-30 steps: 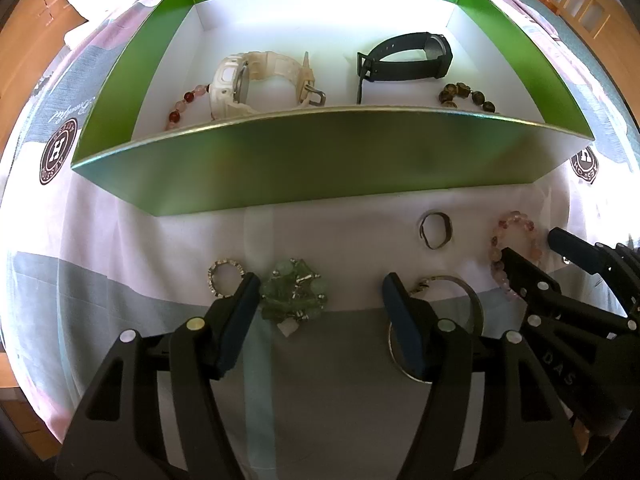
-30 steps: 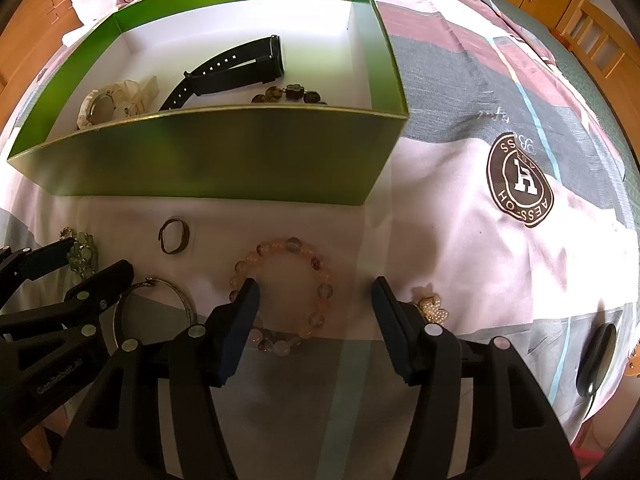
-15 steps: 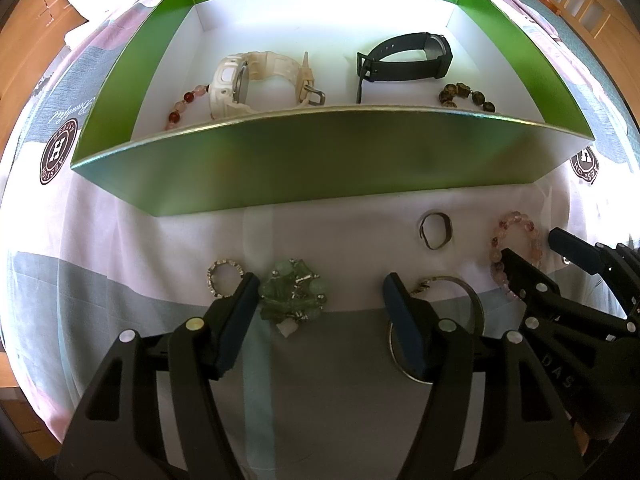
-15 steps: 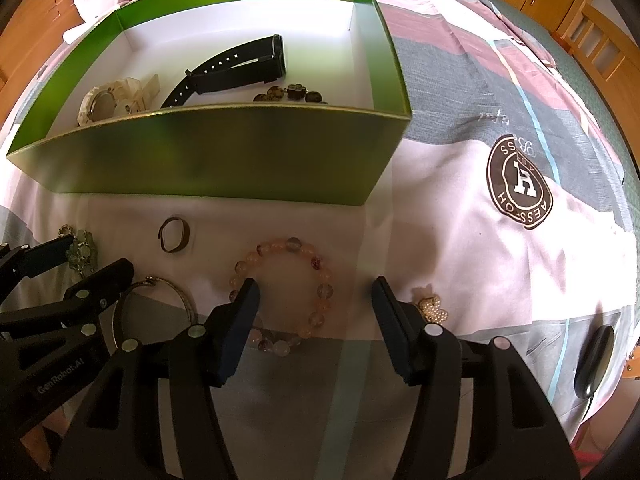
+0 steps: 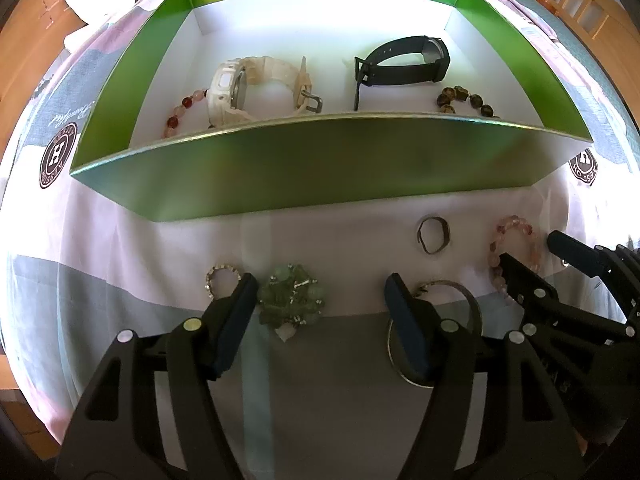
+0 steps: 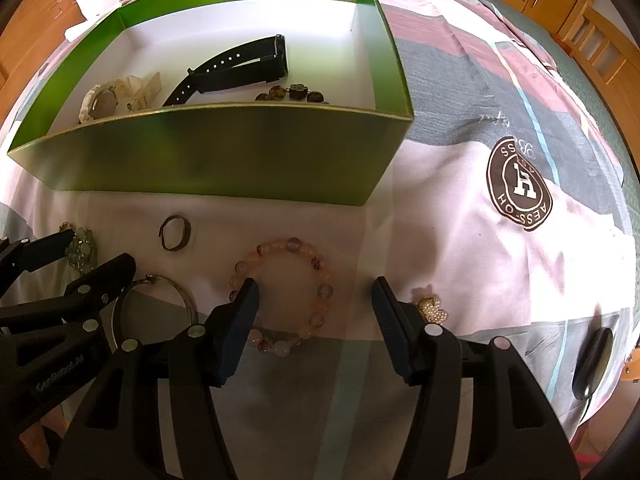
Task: Organize jewelry
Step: 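Close the right tool on the pink bracelet while the left closes on the green brooch, then carry the pink bracelet and green brooch over the green box with both tools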
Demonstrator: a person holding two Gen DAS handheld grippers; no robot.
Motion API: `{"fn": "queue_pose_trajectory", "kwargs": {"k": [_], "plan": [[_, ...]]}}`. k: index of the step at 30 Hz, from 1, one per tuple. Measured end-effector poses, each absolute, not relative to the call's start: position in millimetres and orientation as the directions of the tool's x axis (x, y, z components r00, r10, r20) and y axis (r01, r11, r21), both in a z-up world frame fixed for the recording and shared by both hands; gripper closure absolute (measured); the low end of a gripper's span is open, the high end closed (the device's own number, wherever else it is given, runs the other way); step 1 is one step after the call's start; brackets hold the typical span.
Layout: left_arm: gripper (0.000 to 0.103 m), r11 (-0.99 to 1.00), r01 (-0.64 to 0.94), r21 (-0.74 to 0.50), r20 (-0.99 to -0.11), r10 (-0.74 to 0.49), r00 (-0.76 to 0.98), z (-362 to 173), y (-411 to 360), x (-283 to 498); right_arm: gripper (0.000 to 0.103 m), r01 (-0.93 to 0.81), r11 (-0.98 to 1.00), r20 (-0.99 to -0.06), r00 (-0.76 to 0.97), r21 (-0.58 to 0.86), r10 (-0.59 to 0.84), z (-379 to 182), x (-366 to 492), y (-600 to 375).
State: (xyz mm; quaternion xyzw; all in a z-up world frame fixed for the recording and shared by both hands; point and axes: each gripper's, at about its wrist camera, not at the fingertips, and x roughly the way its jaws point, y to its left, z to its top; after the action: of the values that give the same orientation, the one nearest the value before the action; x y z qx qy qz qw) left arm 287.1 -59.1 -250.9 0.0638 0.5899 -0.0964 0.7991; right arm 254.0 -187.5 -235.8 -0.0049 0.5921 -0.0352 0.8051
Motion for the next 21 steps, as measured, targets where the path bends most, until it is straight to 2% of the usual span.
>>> {"fn": "queue_pose_trajectory", "kwargs": {"k": [2, 5, 8, 9, 10, 21], "plan": [[0.040, 0.972, 0.234, -0.007, -0.954, -0.076, 0.289, -250.3, -60.7, 287.4, 0.047, 0.042, 0.998, -0.953, 0.297, -0.045, -0.056, -235.2, 253.9, -186.3], [0.049, 0.969, 0.247, 0.000, -0.952, -0.076, 0.297, -248.5, -65.3, 286.8, 0.060, 0.019, 0.999, -0.953, 0.301, -0.035, -0.039, -232.8, 252.8, -182.0], [0.068, 0.966, 0.259, 0.009, -0.950, -0.073, 0.305, -246.5, -69.3, 285.9, 0.080, -0.008, 0.999, -0.952, 0.306, -0.035, -0.031, -231.0, 251.8, -177.3], [0.071, 0.965, 0.263, 0.010, -0.949, -0.074, 0.307, -245.8, -70.5, 285.8, 0.090, -0.018, 0.999, -0.951, 0.308, -0.033, -0.026, -230.4, 251.6, -176.0], [0.071, 0.964, 0.264, 0.007, -0.949, -0.077, 0.307, -245.6, -71.1, 285.9, 0.093, -0.021, 0.999, -0.951, 0.310, -0.030, -0.023, -230.1, 251.4, -175.5], [0.074, 0.966, 0.259, -0.003, -0.941, -0.090, 0.325, -234.6, -68.1, 290.7, 0.094, 0.003, 1.000, -0.941, 0.340, 0.000, -0.001, -216.4, 252.1, -191.0]]}}
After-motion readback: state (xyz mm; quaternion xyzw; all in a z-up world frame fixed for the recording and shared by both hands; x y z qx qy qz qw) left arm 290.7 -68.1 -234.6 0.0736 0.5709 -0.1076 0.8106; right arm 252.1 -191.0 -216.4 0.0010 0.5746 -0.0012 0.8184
